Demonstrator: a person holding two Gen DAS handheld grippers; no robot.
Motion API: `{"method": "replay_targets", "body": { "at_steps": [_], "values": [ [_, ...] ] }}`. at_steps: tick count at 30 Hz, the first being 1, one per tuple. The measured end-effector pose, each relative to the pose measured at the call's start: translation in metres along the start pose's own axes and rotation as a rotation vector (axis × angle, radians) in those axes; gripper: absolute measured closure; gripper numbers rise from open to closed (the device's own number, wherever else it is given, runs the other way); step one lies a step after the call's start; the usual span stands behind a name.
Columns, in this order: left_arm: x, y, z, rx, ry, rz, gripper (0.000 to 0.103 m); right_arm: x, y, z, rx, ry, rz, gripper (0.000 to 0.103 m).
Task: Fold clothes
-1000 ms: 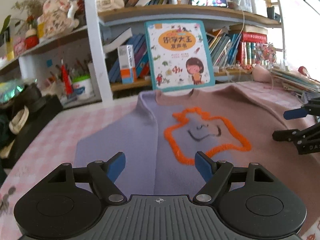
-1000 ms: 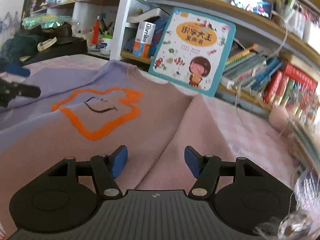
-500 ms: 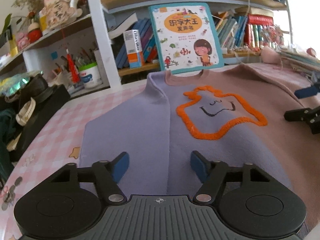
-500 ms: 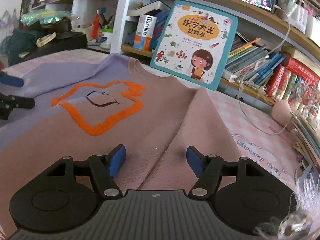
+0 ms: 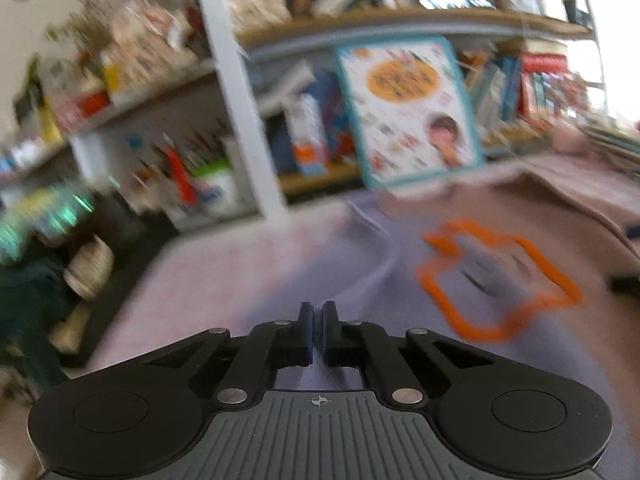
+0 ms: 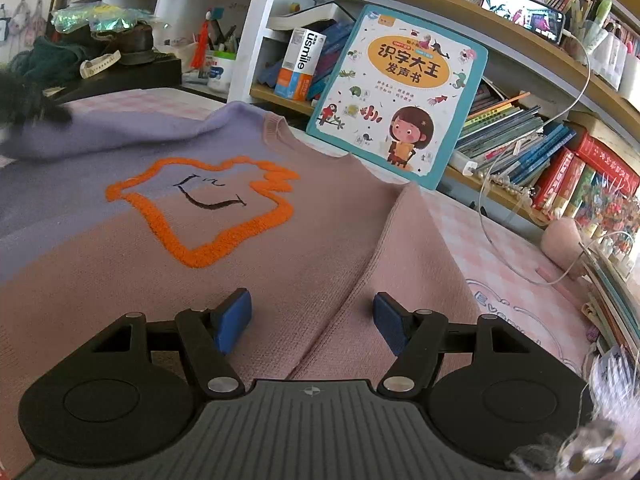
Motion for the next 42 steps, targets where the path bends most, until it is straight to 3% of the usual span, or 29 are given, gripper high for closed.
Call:
{"method": "replay_targets", "body": {
  "at_steps": [5, 10, 11, 15, 17, 21, 25, 28, 33, 37, 42],
  "values": [
    [0.037, 0.054, -0.027, 0.169, -0.047, -0.045, 0.1, 0.0, -0.001, 0.0, 0.007, 0.002, -0.01, 0.038],
    [0.052, 0.099, -0.087, 0.278, 0.038, -0.016, 0.097, 0.0, -0.003, -0.001, 0.017, 0.005, -0.023, 0.038],
    [0.051, 0.104, -0.1, 0.319, 0.056, -0.017, 0.092, 0.0, -0.003, -0.001, 0.019, 0.006, -0.026, 0.038],
    [0.047, 0.127, -0.126, 0.441, 0.108, -0.012, 0.091, 0.0, -0.005, -0.002, 0.026, 0.008, -0.035, 0.038],
    [0.048, 0.132, -0.119, 0.446, 0.091, 0.019, 0.091, 0.0, -0.005, -0.002, 0.028, 0.009, -0.038, 0.038],
    [0.051, 0.117, -0.086, 0.351, 0.021, 0.014, 0.09, 0.0, -0.005, -0.002, 0.027, 0.009, -0.036, 0.038],
    [0.044, 0.086, -0.059, 0.185, 0.002, 0.017, 0.09, 0.0, -0.003, -0.001, 0.016, 0.006, -0.021, 0.038],
    [0.032, 0.059, -0.043, 0.063, 0.015, 0.027, 0.09, 0.0, 0.001, 0.0, -0.001, 0.001, 0.003, 0.038],
    [0.002, 0.023, -0.03, -0.146, 0.082, 0.165, 0.09, 0.001, -0.001, -0.001, 0.004, 0.003, -0.003, 0.038],
    [-0.011, 0.006, -0.029, -0.127, 0.116, 0.179, 0.089, 0.001, -0.002, -0.001, 0.007, 0.003, -0.009, 0.038],
    [-0.018, 0.007, -0.022, -0.121, 0.112, 0.215, 0.065, 0.005, -0.006, 0.011, 0.002, 0.011, -0.027, 0.039]
  ]
}}
Point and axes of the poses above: each gripper's, at about its wrist camera, not at the fingertips, and z roughly against the way its jaws point, y to its left, x to its top, the point moved 1 cm from there along -z, roughly the way its jaws point, and after that the axes turned 1 degree about x, right-handed, at the moved point
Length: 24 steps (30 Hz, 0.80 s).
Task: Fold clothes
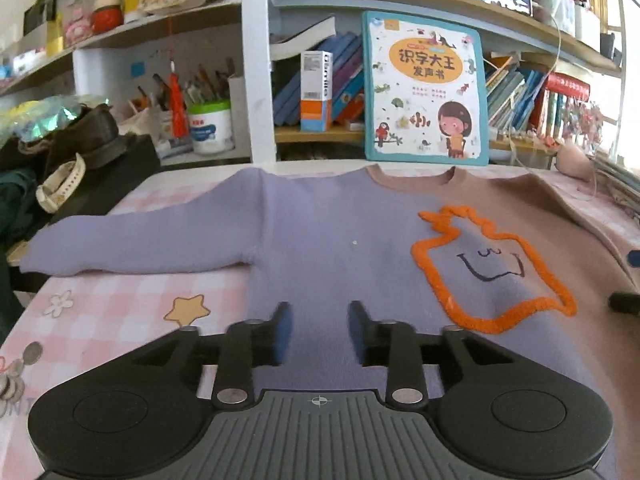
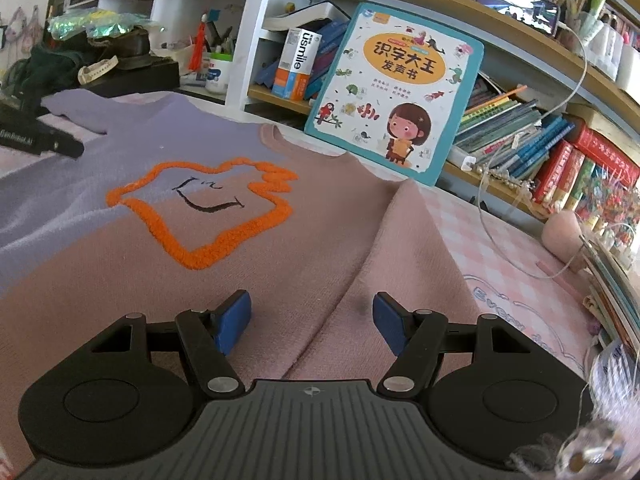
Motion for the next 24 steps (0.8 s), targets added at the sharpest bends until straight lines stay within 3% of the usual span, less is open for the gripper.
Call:
{"method": "replay_targets", "body": {
  "at_steps": [5, 9, 11, 13, 18, 24],
  "values": [
    [-0.015, -0.002, 0.003, -0.006, 0.033, -0.036, 0.063, -0.001, -0.006, 0.03, -0.013, 0.038, 0.017, 0.04],
    [-0.019, 0.0, 0.004, -0.017, 0.037, -0.027, 0.063, -0.006, -0.004, 0.046, 0.029, 0.097, -0.014, 0.042],
    [-0.019, -0.001, 0.004, -0.017, 0.038, -0.032, 0.063, -0.009, 0.0, 0.05, 0.045, 0.131, -0.019, 0.05],
    [-0.019, -0.003, 0.004, -0.014, 0.038, -0.039, 0.063, -0.013, 0.003, 0.057, 0.063, 0.167, -0.02, 0.051],
    [-0.02, -0.01, 0.004, -0.001, 0.036, -0.078, 0.062, -0.023, 0.014, 0.077, 0.146, 0.25, 0.052, 0.052],
    [-0.021, -0.013, 0.004, 0.012, 0.03, -0.105, 0.062, -0.025, 0.021, 0.072, 0.172, 0.26, 0.056, 0.065]
  ]
}}
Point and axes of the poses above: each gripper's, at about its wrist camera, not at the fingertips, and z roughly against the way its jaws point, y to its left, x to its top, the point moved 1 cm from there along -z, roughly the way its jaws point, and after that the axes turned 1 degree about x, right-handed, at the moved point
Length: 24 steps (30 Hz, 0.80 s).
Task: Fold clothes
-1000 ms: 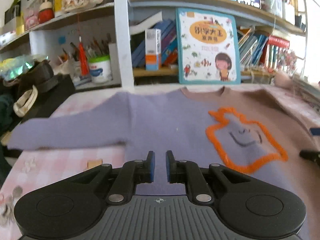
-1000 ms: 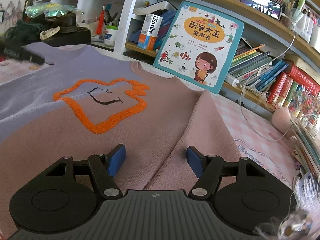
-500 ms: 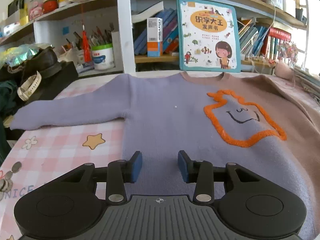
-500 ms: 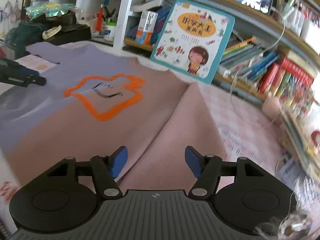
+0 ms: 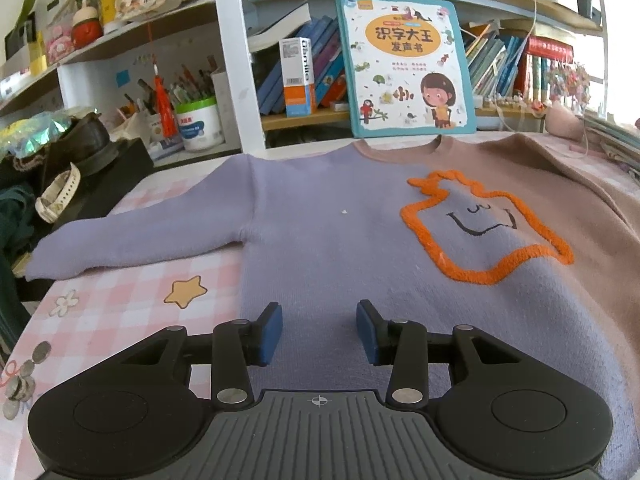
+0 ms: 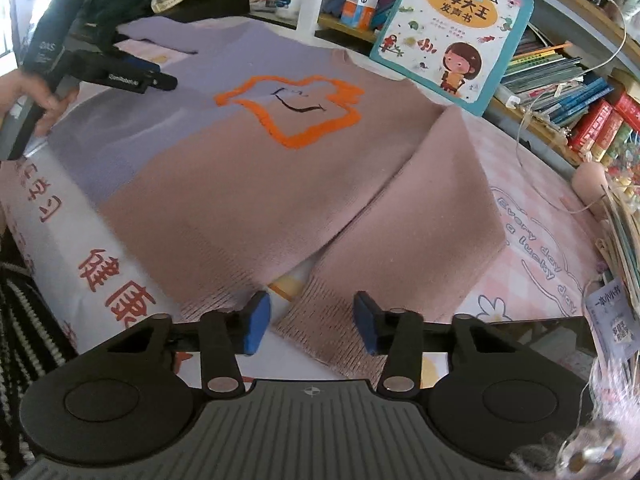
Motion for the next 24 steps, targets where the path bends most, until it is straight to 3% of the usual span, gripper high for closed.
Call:
{"method": "replay_targets", "body": {
  "at_steps": [2, 4, 6, 12, 15, 19, 24],
  "values": [
    [0.0, 0.0, 0.0, 0.0, 0.0, 0.0, 0.062, 0.001, -0.006, -0.002, 0.008, 0.01, -0.029, 0.094],
    [0.0, 0.0, 0.0, -0.004, 0.001, 0.005, 0.062, 0.004, -0.012, -0.003, -0.038, 0.026, -0.013, 0.096],
    [-0.001, 0.002, -0.001, -0.011, 0.002, 0.015, 0.062, 0.009, -0.024, 0.0, -0.147, 0.007, 0.015, 0.096],
    [-0.001, 0.004, 0.0, -0.017, 0.003, 0.022, 0.062, 0.025, -0.118, 0.002, -0.643, -0.023, 0.025, 0.097],
    [-0.001, 0.004, -0.001, -0.011, 0.004, 0.024, 0.059, 0.028, -0.164, -0.011, -0.795, 0.018, 0.038, 0.097],
    [0.0, 0.003, -0.001, 0.005, 0.005, 0.022, 0.055, 0.026, -0.212, -0.025, -0.876, 0.083, 0.008, 0.097],
    [-0.001, 0.003, -0.001, 0.008, 0.004, 0.021, 0.053, 0.018, -0.232, -0.049, -0.88, 0.115, -0.02, 0.093]
  ]
}}
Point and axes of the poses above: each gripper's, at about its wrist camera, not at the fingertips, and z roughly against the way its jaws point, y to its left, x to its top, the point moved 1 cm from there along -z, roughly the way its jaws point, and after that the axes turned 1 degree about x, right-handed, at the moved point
